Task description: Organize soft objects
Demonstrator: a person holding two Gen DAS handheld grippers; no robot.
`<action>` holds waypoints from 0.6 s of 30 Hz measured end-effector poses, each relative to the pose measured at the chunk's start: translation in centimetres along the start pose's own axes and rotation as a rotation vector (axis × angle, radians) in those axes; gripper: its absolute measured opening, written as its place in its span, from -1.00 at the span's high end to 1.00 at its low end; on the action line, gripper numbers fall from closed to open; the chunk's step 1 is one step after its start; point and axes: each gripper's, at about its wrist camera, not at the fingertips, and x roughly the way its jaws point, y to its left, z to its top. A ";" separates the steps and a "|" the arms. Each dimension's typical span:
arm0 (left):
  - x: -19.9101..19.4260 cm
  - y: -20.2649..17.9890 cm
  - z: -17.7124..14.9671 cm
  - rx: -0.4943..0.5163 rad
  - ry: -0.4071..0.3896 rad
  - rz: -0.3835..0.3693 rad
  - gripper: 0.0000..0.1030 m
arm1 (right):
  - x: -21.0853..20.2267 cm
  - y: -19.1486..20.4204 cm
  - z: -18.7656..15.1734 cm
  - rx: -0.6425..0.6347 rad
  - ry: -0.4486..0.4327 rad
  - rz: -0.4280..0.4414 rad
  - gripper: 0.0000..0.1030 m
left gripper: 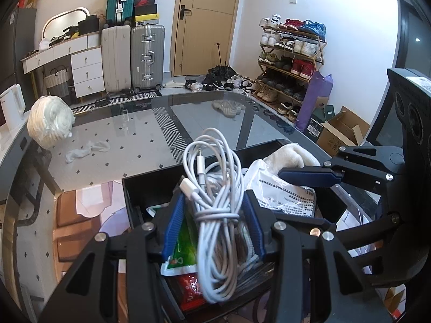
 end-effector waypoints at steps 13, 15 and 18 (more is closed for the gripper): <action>-4.1 0.3 -0.7 -0.039 -0.052 0.055 -0.63 | -4.1 0.1 -1.2 -0.040 -0.110 -0.027 -0.55; -5.3 0.6 -1.0 -0.059 -0.087 0.047 -0.77 | -4.9 0.0 -1.6 -0.022 -0.130 -0.037 -0.68; -6.8 0.7 -1.7 -0.078 -0.118 0.056 -0.91 | -6.2 -0.2 -2.4 0.031 -0.168 -0.057 -0.93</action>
